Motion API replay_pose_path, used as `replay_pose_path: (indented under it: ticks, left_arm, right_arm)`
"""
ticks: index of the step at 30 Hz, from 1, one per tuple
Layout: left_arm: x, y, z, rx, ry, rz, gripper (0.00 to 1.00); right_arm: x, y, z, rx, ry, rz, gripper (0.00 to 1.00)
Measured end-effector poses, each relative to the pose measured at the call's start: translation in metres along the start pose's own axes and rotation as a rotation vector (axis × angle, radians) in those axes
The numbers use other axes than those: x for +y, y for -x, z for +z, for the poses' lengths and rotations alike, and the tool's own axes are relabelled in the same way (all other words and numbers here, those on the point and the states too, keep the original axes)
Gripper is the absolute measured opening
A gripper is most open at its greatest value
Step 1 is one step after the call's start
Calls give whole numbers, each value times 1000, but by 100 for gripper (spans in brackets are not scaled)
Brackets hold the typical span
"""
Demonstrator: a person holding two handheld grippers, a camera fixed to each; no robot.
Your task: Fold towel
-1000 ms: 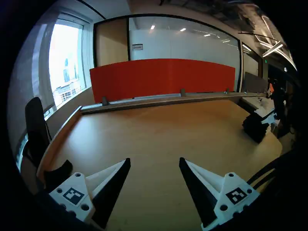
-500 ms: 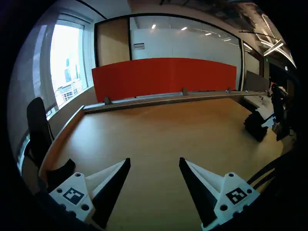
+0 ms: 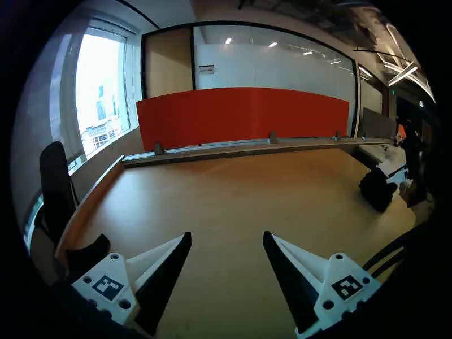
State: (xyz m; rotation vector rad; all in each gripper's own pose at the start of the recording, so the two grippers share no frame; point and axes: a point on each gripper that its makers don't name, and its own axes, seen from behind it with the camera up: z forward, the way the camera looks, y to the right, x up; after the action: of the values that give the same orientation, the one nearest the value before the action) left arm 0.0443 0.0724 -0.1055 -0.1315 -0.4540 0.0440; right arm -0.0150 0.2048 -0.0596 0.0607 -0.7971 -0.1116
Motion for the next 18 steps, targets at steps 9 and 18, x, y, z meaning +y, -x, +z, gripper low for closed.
replay_pose_path:
  ticks: [9,18]
  left_arm:
    - [-5,-3,1,9,-4,-7,94]
    - [-6,-9,1,22,-3,-7,94]
  right_arm:
    - [-1,-33,-16,123,34,34,93]
    - [3,-61,-32,251,69,85,93]
